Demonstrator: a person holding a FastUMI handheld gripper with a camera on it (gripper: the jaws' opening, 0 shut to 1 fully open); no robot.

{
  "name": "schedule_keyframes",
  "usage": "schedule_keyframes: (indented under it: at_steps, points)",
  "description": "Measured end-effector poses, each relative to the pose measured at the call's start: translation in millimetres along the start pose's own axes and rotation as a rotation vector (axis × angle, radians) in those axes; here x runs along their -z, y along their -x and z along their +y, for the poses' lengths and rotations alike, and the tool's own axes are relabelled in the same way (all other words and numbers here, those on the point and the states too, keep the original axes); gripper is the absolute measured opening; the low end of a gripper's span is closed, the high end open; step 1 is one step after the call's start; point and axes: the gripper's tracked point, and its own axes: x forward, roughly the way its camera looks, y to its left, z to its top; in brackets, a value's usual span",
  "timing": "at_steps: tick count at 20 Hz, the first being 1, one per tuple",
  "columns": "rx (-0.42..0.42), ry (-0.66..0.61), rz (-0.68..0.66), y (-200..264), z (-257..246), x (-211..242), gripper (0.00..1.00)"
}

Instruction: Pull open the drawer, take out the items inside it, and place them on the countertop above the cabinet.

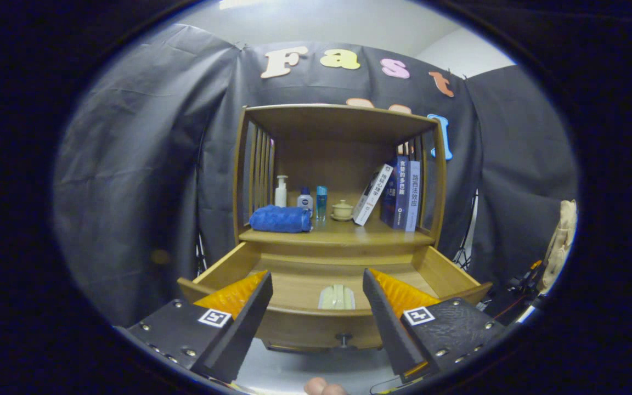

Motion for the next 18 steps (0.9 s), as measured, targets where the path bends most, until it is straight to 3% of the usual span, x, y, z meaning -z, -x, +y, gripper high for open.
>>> schedule_keyframes:
  at_steps: [4,9,14,18]
  points:
    - [0.062,0.035,0.018,-45,-9,-20,0.98]
    - [0.079,0.027,0.064,-102,-14,-42,0.98]
    - [0.208,0.088,0.18,-149,-58,-28,0.98]
    - [0.081,0.022,0.465,-176,-41,42,0.99]
